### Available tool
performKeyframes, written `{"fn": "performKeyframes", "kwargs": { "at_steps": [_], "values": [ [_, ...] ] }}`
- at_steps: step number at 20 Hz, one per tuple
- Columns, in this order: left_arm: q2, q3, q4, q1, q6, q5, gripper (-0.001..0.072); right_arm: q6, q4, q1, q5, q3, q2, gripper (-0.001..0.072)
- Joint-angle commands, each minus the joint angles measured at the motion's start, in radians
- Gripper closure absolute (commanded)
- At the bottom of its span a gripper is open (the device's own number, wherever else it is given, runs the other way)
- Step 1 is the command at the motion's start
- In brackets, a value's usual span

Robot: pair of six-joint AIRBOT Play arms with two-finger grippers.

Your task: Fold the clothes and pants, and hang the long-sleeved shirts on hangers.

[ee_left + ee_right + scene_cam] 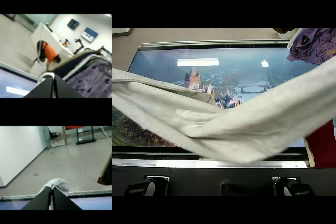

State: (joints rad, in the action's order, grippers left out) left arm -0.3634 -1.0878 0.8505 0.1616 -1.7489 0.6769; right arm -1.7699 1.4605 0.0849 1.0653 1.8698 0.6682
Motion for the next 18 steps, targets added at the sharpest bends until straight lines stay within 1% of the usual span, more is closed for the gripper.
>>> {"fn": "performKeyframes", "kwargs": {
  "at_steps": [1, 3, 4, 6, 9, 12, 14, 17, 18],
  "values": [
    [-0.073, -0.013, 0.261, 0.001, -0.129, 0.143, 0.0694, -0.072, 0.035, 0.001, 0.112, 0.010, 0.105, 0.0681],
    [-0.205, -0.012, 0.324, 0.001, -0.129, 0.269, 0.0695, -0.091, 0.064, 0.001, 0.223, 0.002, 0.253, 0.0681],
    [-0.286, -0.012, 0.361, -0.001, -0.129, 0.302, 0.0694, -0.101, 0.089, 0.001, 0.262, -0.008, 0.342, 0.0681],
    [-0.455, -0.012, 0.422, -0.001, -0.129, 0.294, 0.0694, -0.109, 0.097, 0.001, 0.290, -0.017, 0.531, 0.0680],
    [-0.713, -0.012, 0.436, -0.001, -0.129, 0.233, 0.0693, -0.148, 0.062, 0.001, 0.251, -0.017, 0.817, 0.0680],
    [-0.947, -0.012, 0.426, -0.001, -0.129, 0.220, 0.0690, -0.151, -0.052, 0.001, 0.171, -0.017, 1.058, 0.0680],
    [-1.048, -0.012, 0.425, -0.001, -0.128, 0.220, 0.0690, -0.150, -0.130, 0.001, 0.134, -0.017, 1.166, 0.0680],
    [-1.105, -0.012, 0.425, -0.001, -0.113, 0.204, 0.0690, -0.158, -0.171, 0.001, 0.129, -0.017, 1.242, 0.0677],
    [-1.106, -0.012, 0.425, -0.001, -0.103, 0.196, 0.0690, -0.158, -0.171, 0.001, 0.130, -0.017, 1.244, 0.0639]
  ]
}}
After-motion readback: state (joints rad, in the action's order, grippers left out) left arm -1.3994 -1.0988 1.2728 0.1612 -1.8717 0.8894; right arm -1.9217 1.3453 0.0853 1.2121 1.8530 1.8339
